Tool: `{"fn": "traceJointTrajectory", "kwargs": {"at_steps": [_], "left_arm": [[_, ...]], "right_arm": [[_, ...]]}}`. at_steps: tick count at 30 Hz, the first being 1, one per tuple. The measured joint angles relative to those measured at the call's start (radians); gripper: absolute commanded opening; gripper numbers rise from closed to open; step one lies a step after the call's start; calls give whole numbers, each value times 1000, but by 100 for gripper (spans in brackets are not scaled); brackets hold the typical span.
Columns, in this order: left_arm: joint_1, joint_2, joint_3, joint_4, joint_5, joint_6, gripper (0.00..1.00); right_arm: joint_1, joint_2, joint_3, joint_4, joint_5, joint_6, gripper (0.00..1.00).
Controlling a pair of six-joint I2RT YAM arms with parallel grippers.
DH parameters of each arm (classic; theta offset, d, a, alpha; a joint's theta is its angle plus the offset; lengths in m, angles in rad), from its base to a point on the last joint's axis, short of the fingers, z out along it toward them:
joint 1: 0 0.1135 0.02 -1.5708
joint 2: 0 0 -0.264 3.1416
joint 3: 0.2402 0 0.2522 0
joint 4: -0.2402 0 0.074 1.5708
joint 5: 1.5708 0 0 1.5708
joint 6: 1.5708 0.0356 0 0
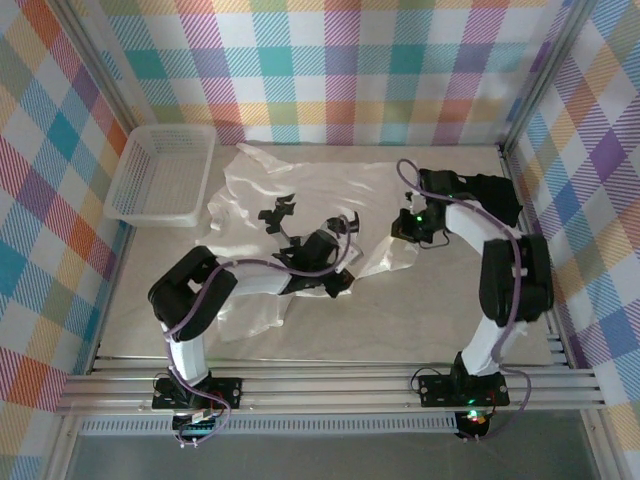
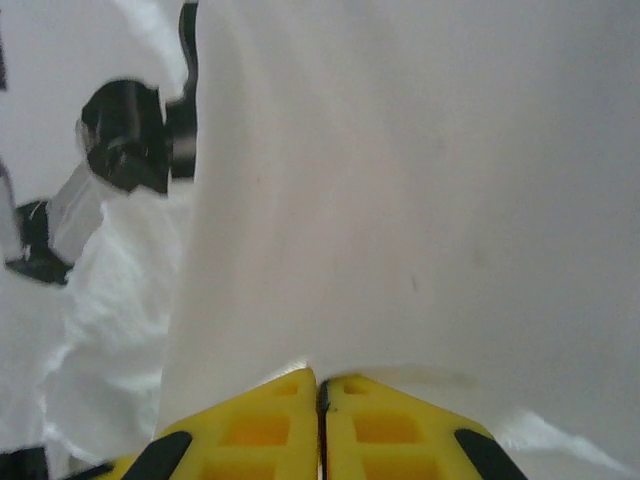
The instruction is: Fold the inside-out t-shirt
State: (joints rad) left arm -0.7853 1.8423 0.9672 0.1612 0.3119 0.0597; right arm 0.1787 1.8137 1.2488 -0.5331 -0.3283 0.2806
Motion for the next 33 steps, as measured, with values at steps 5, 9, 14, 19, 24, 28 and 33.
{"fn": "traceJointTrajectory", "kwargs": {"at_steps": [5, 9, 14, 19, 24, 28, 33], "left_arm": [[55, 20, -1, 45, 134, -121, 0], [64, 31, -3, 70, 188, -174, 0], [69, 46, -3, 83, 219, -203, 0], [71, 54, -3, 83, 229, -211, 0], [71, 54, -3, 84, 230, -214, 0], [71, 54, -3, 84, 230, -214, 0], [71, 54, -5, 84, 230, -213, 0]], "right_arm": [[44, 121, 95, -28, 89, -26, 33], [68, 32, 13, -37, 154, -43, 44], [129, -138, -125, -44, 225, -56, 52], [185, -124, -150, -35, 266, -61, 53], [188, -32, -128, -25, 312, -84, 38], [166, 19, -82, -42, 404, -116, 27], [99, 26, -31, -84, 536, -139, 26]]}}
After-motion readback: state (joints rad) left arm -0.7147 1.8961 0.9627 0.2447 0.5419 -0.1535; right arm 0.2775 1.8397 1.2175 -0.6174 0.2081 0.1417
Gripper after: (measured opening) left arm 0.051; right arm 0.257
